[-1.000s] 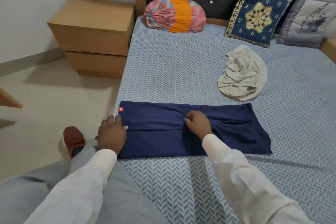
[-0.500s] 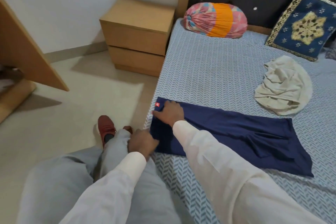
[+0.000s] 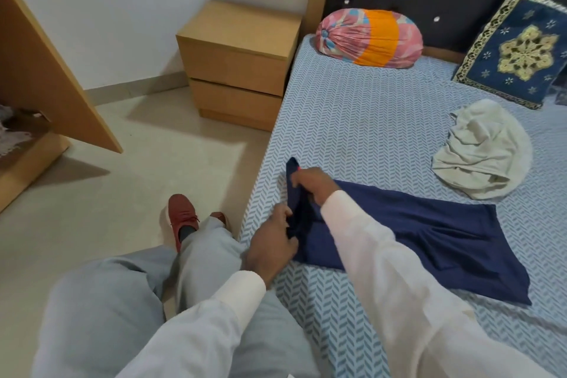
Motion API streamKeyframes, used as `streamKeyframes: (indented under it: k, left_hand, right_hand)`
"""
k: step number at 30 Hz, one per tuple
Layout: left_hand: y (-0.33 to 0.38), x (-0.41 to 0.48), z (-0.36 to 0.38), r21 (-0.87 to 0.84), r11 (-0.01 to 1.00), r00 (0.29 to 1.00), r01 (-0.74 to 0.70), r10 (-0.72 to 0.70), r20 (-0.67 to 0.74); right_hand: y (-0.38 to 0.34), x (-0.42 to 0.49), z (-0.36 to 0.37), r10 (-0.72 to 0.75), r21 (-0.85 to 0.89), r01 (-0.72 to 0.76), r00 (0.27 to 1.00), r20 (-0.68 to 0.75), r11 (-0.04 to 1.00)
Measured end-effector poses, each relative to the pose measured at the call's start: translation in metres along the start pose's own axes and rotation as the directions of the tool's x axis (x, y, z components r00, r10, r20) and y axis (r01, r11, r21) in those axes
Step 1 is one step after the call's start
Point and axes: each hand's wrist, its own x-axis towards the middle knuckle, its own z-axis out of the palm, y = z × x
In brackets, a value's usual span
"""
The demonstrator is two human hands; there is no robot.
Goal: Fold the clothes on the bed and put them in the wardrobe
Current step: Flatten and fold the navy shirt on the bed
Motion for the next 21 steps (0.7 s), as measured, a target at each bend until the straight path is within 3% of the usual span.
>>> streamKeyframes:
  k: [3, 7, 9, 11, 13, 16, 19, 21]
  left_hand:
    - [0.011, -0.001, 0.022, 0.139, 0.981, 0.985, -0.134, 0.116, 0.132]
    - [0.004, 0.004, 0.044, 0.287, 0.932, 0.935, -0.222, 0.12, 0.332]
    - [-0.003, 0.006, 0.045, 0.278, 0.935, 0.919, -0.219, 0.102, 0.382]
    - [-0.008, 0.007, 0.042, 0.24, 0.955, 0.926, -0.173, 0.074, 0.37]
    - [-0.01, 0.006, 0.039, 0.193, 0.972, 0.938, -0.134, 0.061, 0.342]
    - [-0.014, 0.007, 0.038, 0.128, 0.988, 0.977, -0.091, 0.064, 0.203]
    - [-0.016, 0.011, 0.033, 0.108, 0.992, 0.997, 0.062, -0.066, 0.028]
    - [-0.014, 0.012, 0.031, 0.17, 0.972, 0.986, 0.162, -0.164, 0.002]
  right_hand:
    - [0.029, 0.001, -0.045, 0.045, 0.126, -0.043, 0.999, -0.012, 0.991]
    - [0.057, 0.001, -0.066, 0.038, -0.088, -0.04, 0.999, -0.03, 0.995]
    - [0.066, -0.001, -0.063, -0.044, -0.265, 0.003, 0.988, -0.149, 0.964]
    - [0.066, -0.007, -0.056, -0.225, -0.398, 0.117, 0.945, -0.236, 0.91]
    - [0.063, -0.011, -0.048, -0.377, -0.47, 0.265, 0.912, -0.16, 0.842]
    - [0.061, -0.008, -0.041, -0.322, -0.643, 0.217, 0.945, -0.048, 0.734]
    - [0.054, -0.01, -0.042, -0.292, -0.689, 0.116, 0.946, -0.143, 0.715]
    - [0.051, -0.013, -0.035, -0.314, -0.661, 0.133, 0.936, -0.162, 0.739]
